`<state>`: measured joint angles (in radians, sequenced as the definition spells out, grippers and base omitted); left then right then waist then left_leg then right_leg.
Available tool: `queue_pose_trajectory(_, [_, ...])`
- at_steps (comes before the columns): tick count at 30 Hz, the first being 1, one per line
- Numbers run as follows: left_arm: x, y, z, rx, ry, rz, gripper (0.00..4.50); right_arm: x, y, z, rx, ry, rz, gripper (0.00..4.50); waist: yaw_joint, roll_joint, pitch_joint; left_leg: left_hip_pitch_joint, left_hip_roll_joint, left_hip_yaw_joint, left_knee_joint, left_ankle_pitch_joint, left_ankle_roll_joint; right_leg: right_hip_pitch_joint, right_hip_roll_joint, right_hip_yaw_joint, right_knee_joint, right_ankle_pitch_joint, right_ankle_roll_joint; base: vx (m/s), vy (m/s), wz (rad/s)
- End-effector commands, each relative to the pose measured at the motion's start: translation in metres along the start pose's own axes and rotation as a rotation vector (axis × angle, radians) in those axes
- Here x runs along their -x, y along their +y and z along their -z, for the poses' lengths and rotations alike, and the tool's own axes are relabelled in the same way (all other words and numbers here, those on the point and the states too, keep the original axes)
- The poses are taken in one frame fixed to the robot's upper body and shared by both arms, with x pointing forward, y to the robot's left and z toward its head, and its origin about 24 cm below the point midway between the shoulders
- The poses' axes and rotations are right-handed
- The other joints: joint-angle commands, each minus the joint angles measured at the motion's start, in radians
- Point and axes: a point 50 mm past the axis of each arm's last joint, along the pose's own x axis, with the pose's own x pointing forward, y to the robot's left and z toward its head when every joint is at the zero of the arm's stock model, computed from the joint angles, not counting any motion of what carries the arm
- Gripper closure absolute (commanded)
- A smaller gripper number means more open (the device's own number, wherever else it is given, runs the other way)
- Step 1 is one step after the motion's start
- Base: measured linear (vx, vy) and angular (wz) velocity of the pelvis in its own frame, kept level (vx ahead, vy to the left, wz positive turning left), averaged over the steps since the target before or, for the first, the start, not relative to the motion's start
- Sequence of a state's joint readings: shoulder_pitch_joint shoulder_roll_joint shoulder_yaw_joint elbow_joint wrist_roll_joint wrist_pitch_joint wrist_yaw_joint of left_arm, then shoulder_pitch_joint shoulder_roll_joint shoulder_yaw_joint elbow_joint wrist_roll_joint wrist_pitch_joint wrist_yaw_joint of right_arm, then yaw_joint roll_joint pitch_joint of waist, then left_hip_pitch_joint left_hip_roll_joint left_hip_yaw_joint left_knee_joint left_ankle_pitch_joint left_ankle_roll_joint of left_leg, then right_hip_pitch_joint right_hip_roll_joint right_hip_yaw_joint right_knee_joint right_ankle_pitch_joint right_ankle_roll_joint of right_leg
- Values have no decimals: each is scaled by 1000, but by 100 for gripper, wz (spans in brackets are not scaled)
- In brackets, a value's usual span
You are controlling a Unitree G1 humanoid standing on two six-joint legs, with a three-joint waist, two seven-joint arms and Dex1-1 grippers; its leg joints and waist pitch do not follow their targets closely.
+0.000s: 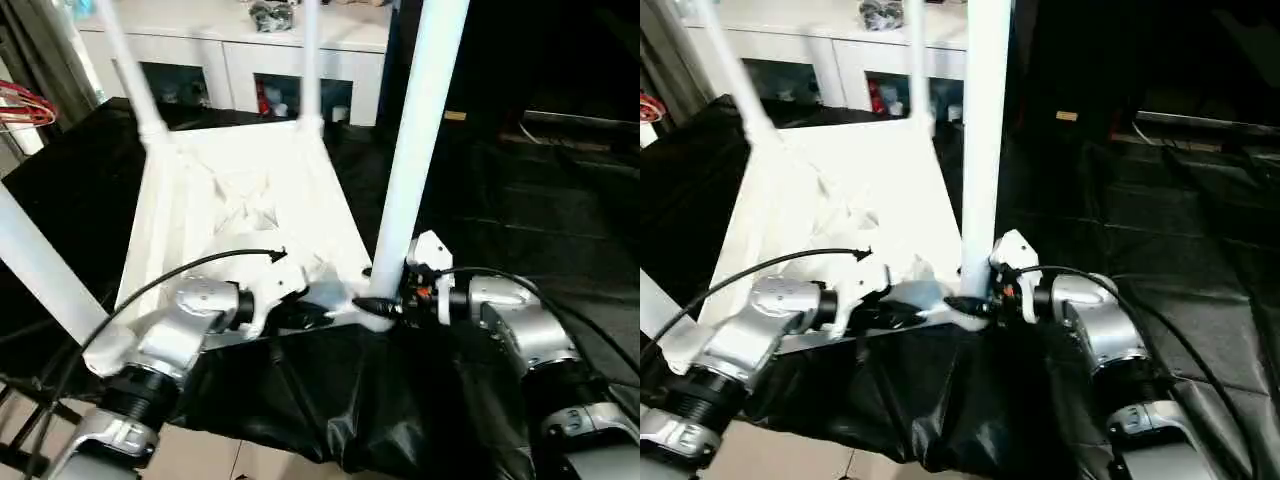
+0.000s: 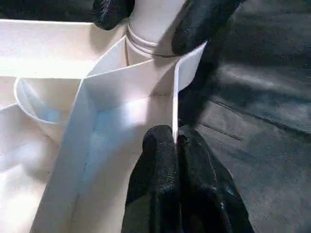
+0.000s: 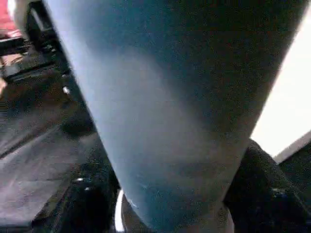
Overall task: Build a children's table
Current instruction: Rotate leg to tighten
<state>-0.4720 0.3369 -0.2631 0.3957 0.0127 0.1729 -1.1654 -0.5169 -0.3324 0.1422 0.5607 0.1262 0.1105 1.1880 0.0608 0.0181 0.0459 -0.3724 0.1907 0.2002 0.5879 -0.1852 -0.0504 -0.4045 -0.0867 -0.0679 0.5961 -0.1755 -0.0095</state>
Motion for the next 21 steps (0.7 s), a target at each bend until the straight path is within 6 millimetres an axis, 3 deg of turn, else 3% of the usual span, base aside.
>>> queue_pose_trajectory(1, [0,2,-22,-80,-87,25,450,-4,7,-1,6,15,-92,198,-1,-10,-62,18,47,-16,-64,-186,72,44,-58,44,-63,-207,-242,0,0,0])
queue_pose_trajectory(4, [4,3,-20,-80,-72,49,450,-2,11,2,23,56,-160,226,3,-10,-64,16,46,-15,-62,-172,75,46,-57,44,-59,-179,-247,0,0,0])
queue_pose_trajectory(15, [1,4,-20,-66,-86,34,450,-6,22,11,-10,58,-199,251,8,-10,-63,17,47,-17,-63,-179,66,46,-58,44,-61,-196,-240,0,0,0])
queue_pose_trajectory(18, [-7,11,-25,-49,-104,-74,450,-16,22,16,-58,15,-100,251,11,-10,-60,21,47,-15,-64,-192,60,40,-59,47,-68,-223,-232,0,0,0])
queue_pose_trajectory(21, [-16,15,-28,-38,-112,-152,450,-27,18,20,-104,-12,45,251,3,-15,-58,19,42,-21,-69,-231,32,45,-62,44,-75,-314,-201,0,0,0])
